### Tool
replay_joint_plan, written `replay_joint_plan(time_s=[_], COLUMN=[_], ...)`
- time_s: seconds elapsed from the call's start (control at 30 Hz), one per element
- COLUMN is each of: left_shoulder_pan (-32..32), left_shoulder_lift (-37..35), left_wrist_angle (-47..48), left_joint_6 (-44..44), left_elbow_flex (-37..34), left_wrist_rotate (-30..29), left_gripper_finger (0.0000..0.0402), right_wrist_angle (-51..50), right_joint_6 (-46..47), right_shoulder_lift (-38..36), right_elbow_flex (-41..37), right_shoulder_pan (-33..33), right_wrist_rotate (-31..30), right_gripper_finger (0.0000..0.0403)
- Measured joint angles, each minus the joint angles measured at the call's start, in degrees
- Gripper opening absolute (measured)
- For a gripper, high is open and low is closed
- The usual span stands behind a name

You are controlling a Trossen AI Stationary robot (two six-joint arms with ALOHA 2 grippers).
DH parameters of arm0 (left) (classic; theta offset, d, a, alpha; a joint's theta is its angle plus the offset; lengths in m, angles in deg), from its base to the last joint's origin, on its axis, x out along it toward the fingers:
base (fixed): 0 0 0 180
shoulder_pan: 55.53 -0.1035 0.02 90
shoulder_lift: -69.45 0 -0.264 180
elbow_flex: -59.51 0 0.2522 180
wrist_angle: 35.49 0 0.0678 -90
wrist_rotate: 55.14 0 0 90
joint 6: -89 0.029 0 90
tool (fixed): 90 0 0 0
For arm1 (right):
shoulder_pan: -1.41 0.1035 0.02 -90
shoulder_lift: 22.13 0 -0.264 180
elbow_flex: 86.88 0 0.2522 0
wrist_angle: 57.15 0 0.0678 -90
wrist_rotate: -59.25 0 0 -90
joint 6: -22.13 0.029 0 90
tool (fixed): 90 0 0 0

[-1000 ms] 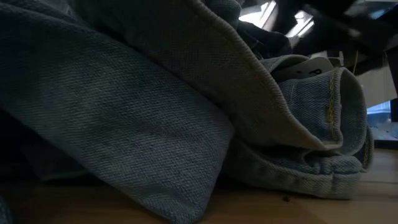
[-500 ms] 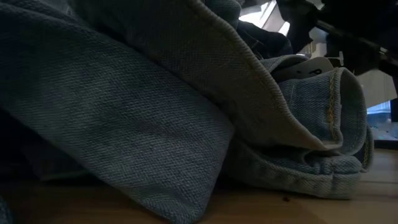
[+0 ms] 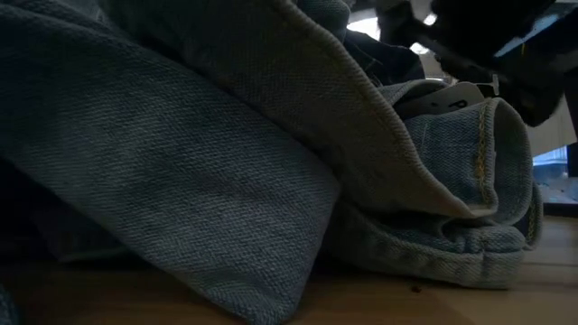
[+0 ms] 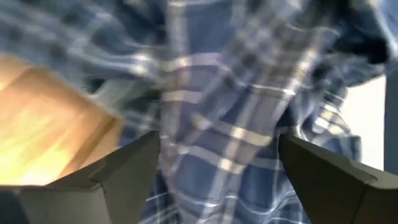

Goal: Sort clothes
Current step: Put the blue shirt into the blue laundry bin

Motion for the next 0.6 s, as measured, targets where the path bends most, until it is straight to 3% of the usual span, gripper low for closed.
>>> replay_joint_plan(time_s=[0.3, 0.6], left_shoulder_pan=[0.0, 0.0], left_shoulder_lift=[0.0, 0.0], left_wrist_angle=[0.0, 0.0], left_joint_6=[0.0, 0.0], left_elbow_flex=[0.0, 0.0], left_wrist_rotate=[0.0, 0.0], left_gripper_finger=[0.0001, 0.0001], right_wrist_angle=[2.5, 10.8], right_joint_6=[0.8, -5.1], right_shoulder_lift=[0.7, 8.0], right_elbow_flex=[0.0, 0.0], right_shoulder_pan=[-3.1, -4.5], right_wrist_rotate=[0.5, 0.3], right_gripper_finger=[0.0348, 0.0348])
